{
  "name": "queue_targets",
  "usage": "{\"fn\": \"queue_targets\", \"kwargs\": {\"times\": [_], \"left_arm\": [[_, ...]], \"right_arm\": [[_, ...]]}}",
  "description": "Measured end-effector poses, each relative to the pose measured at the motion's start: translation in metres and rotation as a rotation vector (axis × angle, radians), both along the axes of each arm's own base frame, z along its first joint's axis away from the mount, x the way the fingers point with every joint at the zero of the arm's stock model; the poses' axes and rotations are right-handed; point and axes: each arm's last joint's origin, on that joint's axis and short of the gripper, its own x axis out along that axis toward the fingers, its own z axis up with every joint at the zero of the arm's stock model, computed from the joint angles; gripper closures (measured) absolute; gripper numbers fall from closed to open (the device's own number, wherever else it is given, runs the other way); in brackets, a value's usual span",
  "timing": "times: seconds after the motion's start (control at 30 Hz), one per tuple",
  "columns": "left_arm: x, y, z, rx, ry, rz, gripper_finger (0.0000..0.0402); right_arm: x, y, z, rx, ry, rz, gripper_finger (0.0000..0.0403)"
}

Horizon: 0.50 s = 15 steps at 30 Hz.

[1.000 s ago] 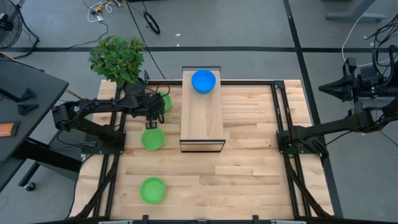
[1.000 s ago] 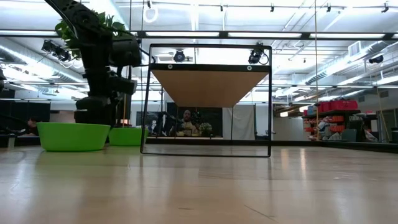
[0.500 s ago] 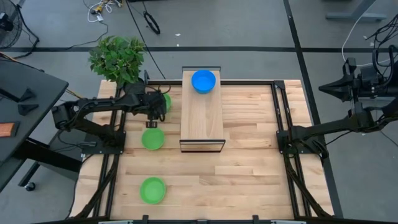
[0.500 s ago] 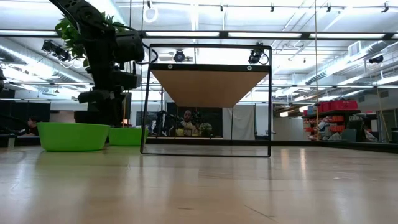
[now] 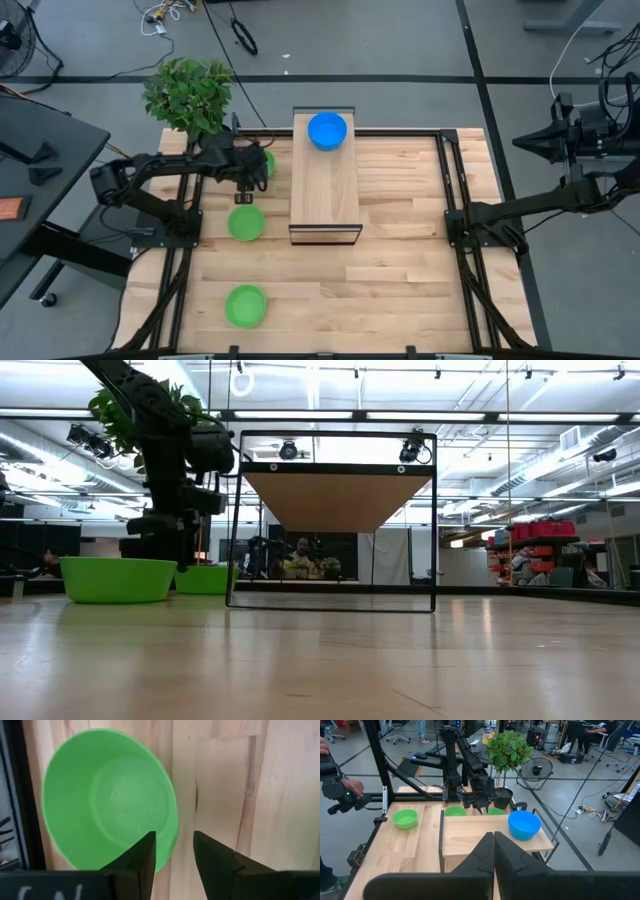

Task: Pick & Place Mini bowls
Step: Put the top green bowl on the shelf

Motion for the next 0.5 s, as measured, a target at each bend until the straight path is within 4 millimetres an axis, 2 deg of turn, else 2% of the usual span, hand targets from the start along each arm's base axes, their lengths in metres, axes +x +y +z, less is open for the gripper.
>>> {"fn": "queue_targets", "kwargs": {"times": [0.5], "left_arm": [[0.0022,0.0023,-0.0047,0.021,0.025,-0.008,0.0268]], "right_arm": [[0.0001,0.0,0.0,0.0,0.0,0.0,0.0396]]}}
